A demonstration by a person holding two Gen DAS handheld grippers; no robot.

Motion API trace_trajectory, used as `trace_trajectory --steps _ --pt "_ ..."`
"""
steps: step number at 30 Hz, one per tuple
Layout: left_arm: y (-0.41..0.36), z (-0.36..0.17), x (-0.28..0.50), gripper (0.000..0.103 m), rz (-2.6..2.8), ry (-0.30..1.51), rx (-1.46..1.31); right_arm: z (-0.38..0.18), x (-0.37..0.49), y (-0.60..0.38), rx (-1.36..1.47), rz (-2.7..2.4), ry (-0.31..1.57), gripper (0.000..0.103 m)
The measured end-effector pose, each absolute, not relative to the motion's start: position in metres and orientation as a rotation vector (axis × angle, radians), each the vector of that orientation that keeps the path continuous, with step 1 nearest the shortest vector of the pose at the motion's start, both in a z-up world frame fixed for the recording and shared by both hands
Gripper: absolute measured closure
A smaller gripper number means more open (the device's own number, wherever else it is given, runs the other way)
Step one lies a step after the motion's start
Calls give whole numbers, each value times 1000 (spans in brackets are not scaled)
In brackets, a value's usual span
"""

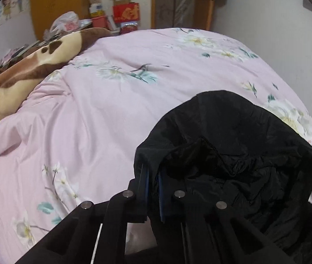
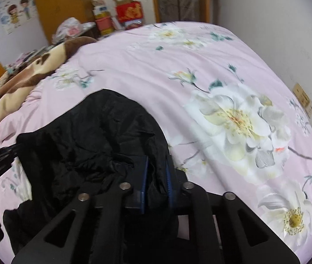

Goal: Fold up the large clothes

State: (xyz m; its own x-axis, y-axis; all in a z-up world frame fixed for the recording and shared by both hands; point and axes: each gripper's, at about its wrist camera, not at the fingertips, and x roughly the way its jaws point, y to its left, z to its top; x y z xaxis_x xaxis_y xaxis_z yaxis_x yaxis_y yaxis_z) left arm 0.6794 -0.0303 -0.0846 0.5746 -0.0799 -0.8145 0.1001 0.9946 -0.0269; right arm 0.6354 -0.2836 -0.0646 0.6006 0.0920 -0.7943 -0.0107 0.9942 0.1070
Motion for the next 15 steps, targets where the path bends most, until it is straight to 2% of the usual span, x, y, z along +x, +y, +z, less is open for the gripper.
trace_trajectory --steps 15 --pt "-4 -26 568 99 -128 781 56 -4 532 -256 -77 150 734 94"
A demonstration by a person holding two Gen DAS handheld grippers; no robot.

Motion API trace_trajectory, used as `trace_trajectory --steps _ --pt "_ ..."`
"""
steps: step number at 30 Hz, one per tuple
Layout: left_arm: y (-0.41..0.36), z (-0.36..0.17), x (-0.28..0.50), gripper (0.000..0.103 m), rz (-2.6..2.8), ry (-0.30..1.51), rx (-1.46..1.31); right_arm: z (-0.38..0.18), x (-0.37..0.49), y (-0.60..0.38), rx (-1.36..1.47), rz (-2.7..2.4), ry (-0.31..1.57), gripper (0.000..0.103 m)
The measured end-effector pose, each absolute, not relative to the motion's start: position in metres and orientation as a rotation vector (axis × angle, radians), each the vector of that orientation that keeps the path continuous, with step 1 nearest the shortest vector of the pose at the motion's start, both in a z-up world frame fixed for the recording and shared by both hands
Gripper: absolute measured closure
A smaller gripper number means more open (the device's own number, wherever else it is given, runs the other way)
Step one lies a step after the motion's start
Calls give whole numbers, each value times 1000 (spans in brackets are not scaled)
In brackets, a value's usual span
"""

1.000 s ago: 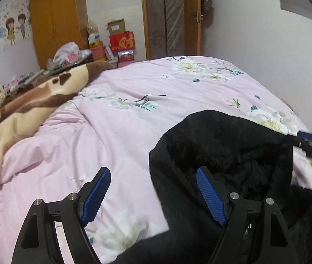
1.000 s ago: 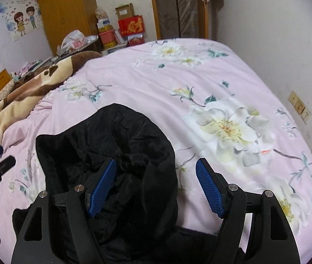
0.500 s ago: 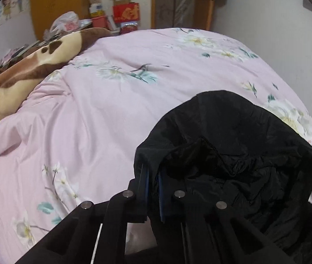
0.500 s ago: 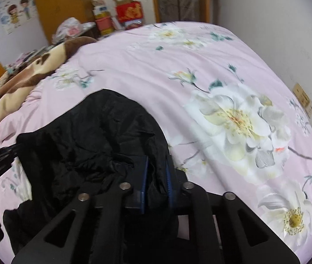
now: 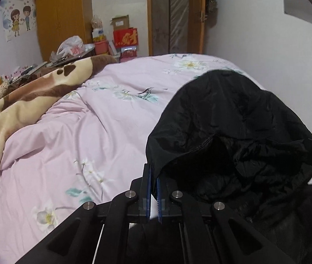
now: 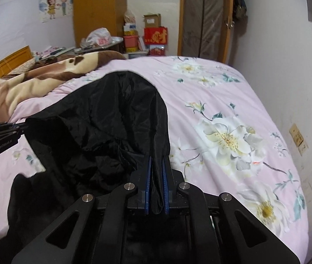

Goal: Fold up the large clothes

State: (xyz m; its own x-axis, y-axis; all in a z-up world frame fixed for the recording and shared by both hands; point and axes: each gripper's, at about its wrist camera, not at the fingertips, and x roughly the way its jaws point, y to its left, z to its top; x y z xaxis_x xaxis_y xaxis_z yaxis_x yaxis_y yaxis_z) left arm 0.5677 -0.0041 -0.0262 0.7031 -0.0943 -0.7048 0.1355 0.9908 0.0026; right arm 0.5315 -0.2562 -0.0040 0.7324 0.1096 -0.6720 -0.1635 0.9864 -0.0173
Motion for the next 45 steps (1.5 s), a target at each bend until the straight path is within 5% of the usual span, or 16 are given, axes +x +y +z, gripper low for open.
trace_trajectory --steps 19,25,35,37,39,41,45 --pt "49 -72 428 95 -155 855 -113 -36 401 -271 -103 104 789 98" --pt "63 -75 393 75 -142 849 -109 -52 382 -289 -20 74 821 101" --pt "86 -61 366 72 -87 823 -126 -50 360 -309 139 1 811 101" --pt "77 -44 373 61 -103 795 -140 -35 357 -301 138 24 742 101" --pt "63 -32 382 48 -133 786 -151 -22 361 -285 115 51 711 96" --pt "43 -24 391 48 -189 772 -155 -13 369 -260 85 116 697 79" --pt "-5 -38 408 47 -237 844 -129 -21 382 -219 21 180 711 69"
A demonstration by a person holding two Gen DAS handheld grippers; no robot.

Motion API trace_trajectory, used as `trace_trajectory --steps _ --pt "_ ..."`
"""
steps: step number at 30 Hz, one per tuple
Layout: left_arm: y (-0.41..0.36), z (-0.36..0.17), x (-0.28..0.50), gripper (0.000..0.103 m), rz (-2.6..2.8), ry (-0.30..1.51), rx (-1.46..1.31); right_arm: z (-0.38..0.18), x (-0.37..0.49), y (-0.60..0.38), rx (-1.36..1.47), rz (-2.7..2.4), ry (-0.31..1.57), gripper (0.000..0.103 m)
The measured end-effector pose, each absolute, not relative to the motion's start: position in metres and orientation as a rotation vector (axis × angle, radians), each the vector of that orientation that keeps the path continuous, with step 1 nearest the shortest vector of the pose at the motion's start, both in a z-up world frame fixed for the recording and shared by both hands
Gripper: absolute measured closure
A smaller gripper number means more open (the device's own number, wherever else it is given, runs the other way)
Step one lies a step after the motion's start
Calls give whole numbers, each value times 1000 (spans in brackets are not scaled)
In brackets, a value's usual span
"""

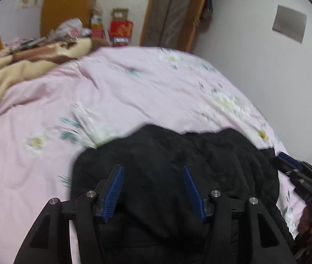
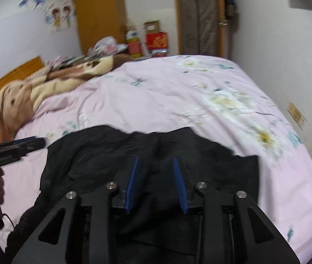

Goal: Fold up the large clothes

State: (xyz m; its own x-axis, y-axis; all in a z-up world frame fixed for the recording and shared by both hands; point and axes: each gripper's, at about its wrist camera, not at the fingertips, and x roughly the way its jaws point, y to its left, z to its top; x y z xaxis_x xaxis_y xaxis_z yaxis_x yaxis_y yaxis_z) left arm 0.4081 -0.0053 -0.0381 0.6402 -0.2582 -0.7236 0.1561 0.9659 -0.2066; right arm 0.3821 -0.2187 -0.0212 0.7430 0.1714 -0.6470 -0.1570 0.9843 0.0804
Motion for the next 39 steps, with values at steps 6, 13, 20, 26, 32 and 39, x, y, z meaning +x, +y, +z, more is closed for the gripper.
trace_trajectory --steps 6,13,20,26,32,39 --pt "-36 -94 419 47 -198 963 -61 -68 405 -186 -43 207 821 69" --pt "-29 -136 420 45 -188 978 0 -130 404 -199 -63 172 915 69" --pt "-28 -157 418 45 -164 982 -26 -146 399 -203 -8 170 909 69" --pt "-25 -121 397 46 -168 952 -45 -111 387 -202 48 137 875 66" --pt "-44 -128 379 45 -204 938 17 -103 367 -176 57 310 831 49" --pt "-49 -154 389 39 -192 963 12 -147 375 -173 3 272 919 49"
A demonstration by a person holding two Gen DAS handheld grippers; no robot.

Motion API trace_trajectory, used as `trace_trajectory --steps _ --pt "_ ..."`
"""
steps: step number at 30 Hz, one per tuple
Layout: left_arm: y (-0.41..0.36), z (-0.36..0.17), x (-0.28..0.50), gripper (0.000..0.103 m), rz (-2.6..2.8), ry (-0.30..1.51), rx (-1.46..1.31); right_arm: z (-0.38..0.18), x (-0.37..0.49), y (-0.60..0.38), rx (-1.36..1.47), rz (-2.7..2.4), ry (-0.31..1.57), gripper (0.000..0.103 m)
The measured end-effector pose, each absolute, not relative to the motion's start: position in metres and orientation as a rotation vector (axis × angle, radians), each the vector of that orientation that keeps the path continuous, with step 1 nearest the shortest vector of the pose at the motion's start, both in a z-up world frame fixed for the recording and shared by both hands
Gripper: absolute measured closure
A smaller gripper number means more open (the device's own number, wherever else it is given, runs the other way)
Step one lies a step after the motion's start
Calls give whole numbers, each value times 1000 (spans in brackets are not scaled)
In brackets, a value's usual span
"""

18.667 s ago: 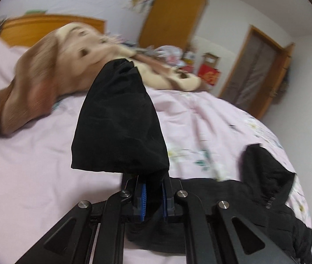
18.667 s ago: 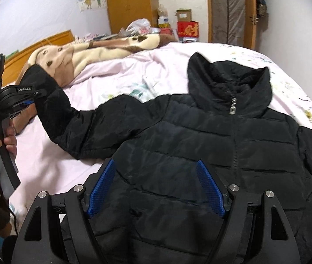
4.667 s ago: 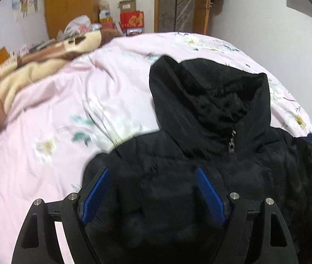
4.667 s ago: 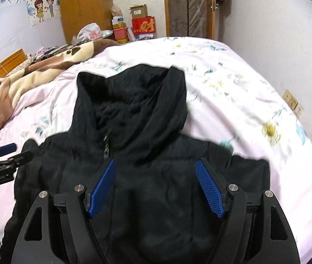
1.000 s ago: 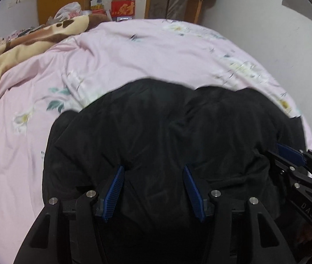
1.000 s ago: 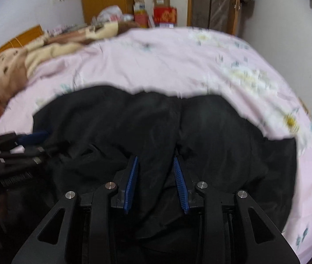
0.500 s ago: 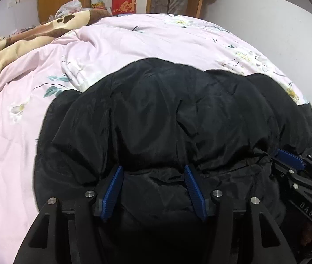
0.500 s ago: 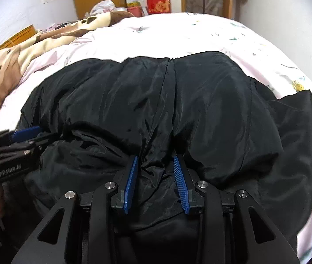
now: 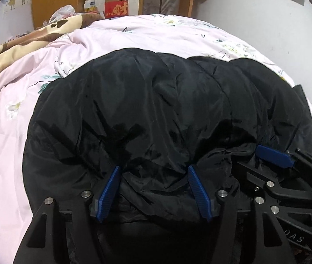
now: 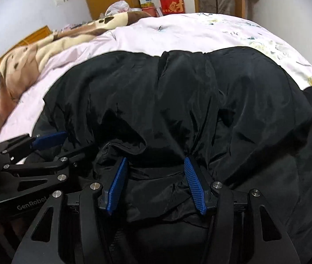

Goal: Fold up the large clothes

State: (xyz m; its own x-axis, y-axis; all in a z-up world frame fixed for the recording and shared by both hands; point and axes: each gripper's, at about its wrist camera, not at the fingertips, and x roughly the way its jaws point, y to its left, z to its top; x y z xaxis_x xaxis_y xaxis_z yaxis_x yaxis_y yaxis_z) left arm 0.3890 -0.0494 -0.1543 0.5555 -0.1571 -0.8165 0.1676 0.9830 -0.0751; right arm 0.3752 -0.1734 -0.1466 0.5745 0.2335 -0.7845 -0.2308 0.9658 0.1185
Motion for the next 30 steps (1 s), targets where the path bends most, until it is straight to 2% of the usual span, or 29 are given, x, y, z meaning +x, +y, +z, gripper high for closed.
trace_trajectory --steps 7,19,25,30 --pt "-53 -163 385 38 -191 942 17 -155 380 -172 -9 267 932 49" --pt "-24 -133 354 37 -121 979 -40 -131 372 -184 45 226 992 49" --pt "-14 -94 338 37 -95 910 -30 -87 346 -195 86 173 890 49" --pt "-1 -71 367 37 -35 862 -59 -53 360 -208 73 106 796 49"
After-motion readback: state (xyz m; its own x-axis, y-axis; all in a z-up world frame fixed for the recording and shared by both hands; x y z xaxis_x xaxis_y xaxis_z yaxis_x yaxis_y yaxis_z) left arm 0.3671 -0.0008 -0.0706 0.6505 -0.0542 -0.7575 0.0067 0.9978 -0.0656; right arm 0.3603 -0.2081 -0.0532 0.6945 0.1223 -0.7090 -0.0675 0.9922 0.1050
